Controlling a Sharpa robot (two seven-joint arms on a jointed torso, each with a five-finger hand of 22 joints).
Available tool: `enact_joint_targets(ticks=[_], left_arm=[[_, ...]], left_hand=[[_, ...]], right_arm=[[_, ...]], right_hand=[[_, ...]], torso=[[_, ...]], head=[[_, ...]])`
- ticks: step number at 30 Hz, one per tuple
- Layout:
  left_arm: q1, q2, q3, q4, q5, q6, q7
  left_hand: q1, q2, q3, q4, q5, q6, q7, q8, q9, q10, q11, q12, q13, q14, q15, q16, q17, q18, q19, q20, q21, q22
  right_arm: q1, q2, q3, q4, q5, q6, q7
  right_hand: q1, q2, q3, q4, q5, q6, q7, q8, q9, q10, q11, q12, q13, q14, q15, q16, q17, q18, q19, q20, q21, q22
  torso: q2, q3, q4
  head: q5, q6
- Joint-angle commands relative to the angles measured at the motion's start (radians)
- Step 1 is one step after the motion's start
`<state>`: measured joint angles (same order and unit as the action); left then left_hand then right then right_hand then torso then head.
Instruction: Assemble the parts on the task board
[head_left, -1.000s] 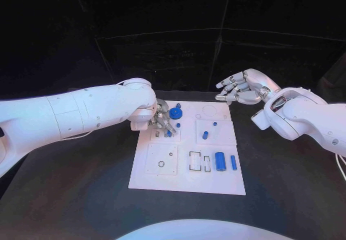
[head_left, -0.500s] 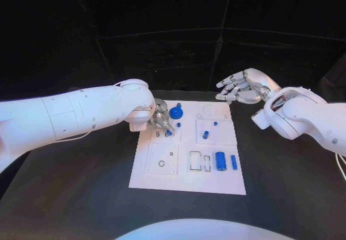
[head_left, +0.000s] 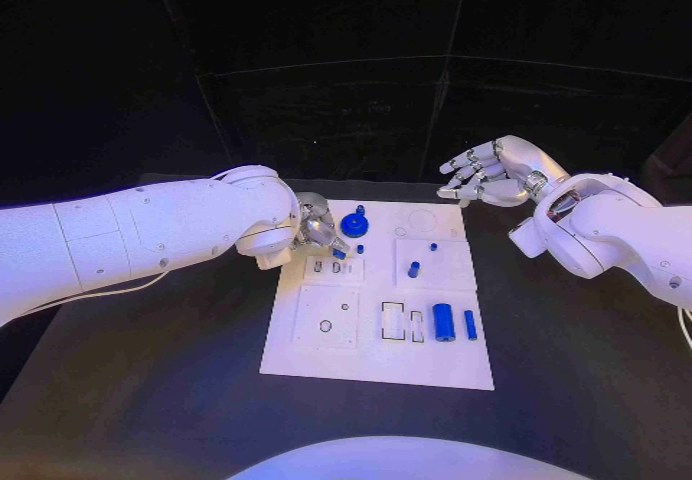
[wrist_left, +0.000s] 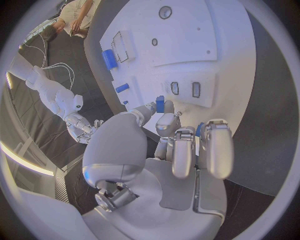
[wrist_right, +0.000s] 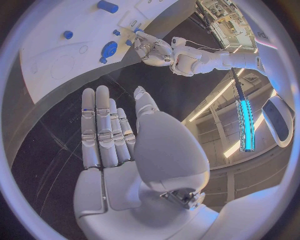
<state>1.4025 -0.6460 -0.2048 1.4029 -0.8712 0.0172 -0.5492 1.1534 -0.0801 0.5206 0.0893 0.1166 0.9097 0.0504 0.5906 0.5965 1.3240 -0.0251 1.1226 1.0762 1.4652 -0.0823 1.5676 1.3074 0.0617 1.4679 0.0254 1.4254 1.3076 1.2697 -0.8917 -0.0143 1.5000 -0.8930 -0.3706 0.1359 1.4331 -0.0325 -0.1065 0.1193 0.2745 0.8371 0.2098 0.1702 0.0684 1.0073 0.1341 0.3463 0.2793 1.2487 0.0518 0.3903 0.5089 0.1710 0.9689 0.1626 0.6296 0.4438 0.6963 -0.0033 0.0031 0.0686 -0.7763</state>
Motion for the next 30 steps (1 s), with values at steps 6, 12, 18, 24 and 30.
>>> enact_joint_targets(ticks=[6,12,18,24,30], left_arm=[[-0.013,-0.013,-0.021,0.015,0.018,-0.117,0.017],[-0.022,-0.015,-0.031,0.020,0.000,-0.116,0.010],[-0.026,-0.016,-0.033,0.023,-0.012,-0.103,0.001],[-0.029,-0.016,-0.034,0.026,-0.018,-0.085,-0.008],[-0.030,-0.015,-0.034,0.023,-0.021,-0.060,-0.019]], left_hand=[[-0.016,-0.004,0.194,-0.182,0.014,0.008,0.000,0.008,0.004,0.008,0.000,0.003,-0.001,0.106,-0.002,0.003,0.263,-0.013,0.021,0.000,0.000,0.036],[-0.019,-0.005,0.199,-0.182,0.016,0.009,0.000,0.010,0.005,0.007,0.000,0.001,-0.004,0.106,-0.002,0.003,0.263,-0.013,0.021,-0.001,0.000,0.037],[-0.022,-0.007,0.203,-0.183,0.018,0.009,0.000,0.012,0.007,0.007,0.000,-0.002,-0.007,0.106,-0.003,0.003,0.263,-0.013,0.022,-0.001,0.002,0.039],[-0.023,-0.008,0.206,-0.184,0.020,0.009,0.000,0.013,0.007,0.007,0.000,-0.001,-0.006,0.106,-0.003,0.003,0.263,-0.013,0.022,-0.001,0.002,0.040],[-0.026,-0.010,0.209,-0.184,0.023,0.009,-0.001,0.014,0.009,0.008,-0.001,-0.001,-0.007,0.106,-0.003,0.003,0.263,-0.013,0.022,-0.001,0.002,0.040]], right_arm=[[0.002,0.001,0.001,-0.006,0.007,-0.005,0.009],[0.002,0.001,0.001,-0.009,0.031,-0.005,0.010],[0.002,-0.001,0.001,-0.011,0.077,-0.005,0.013],[0.002,-0.001,0.001,-0.011,0.090,-0.005,0.015],[0.002,-0.001,0.001,-0.012,0.093,-0.004,0.017]], right_hand=[[0.002,0.007,-0.008,-0.002,0.006,-0.007,0.002,0.011,0.000,-0.016,0.002,-0.005,-0.018,-0.005,0.009,-0.013,-0.006,0.010,0.006,0.003,-0.014,-0.007],[0.003,0.008,-0.009,-0.004,0.006,-0.009,0.003,0.013,0.000,-0.019,0.003,-0.005,-0.025,-0.007,0.010,-0.018,-0.009,0.010,0.006,0.004,-0.019,-0.011],[0.004,0.011,-0.009,-0.006,0.008,-0.012,0.004,0.015,0.000,-0.023,0.004,-0.004,-0.035,-0.009,0.011,-0.024,-0.012,0.010,0.006,0.005,-0.026,-0.015],[0.004,0.011,-0.009,-0.007,0.009,-0.013,0.005,0.016,0.000,-0.024,0.005,-0.004,-0.038,-0.009,0.011,-0.026,-0.014,0.010,0.007,0.006,-0.028,-0.016],[0.004,0.011,-0.009,-0.008,0.009,-0.013,0.005,0.016,0.000,-0.024,0.005,-0.004,-0.039,-0.010,0.012,-0.027,-0.014,0.010,0.007,0.006,-0.028,-0.016]], torso=[[-0.002,0.0010,0.0038],[0.000,0.0012,0.0014],[0.000,0.0006,0.0026],[0.001,0.0007,0.0021],[0.000,0.0009,0.0017]], head=[[0.003,-0.002],[0.006,0.000],[0.007,-0.002],[0.009,-0.003],[0.010,-0.004]])
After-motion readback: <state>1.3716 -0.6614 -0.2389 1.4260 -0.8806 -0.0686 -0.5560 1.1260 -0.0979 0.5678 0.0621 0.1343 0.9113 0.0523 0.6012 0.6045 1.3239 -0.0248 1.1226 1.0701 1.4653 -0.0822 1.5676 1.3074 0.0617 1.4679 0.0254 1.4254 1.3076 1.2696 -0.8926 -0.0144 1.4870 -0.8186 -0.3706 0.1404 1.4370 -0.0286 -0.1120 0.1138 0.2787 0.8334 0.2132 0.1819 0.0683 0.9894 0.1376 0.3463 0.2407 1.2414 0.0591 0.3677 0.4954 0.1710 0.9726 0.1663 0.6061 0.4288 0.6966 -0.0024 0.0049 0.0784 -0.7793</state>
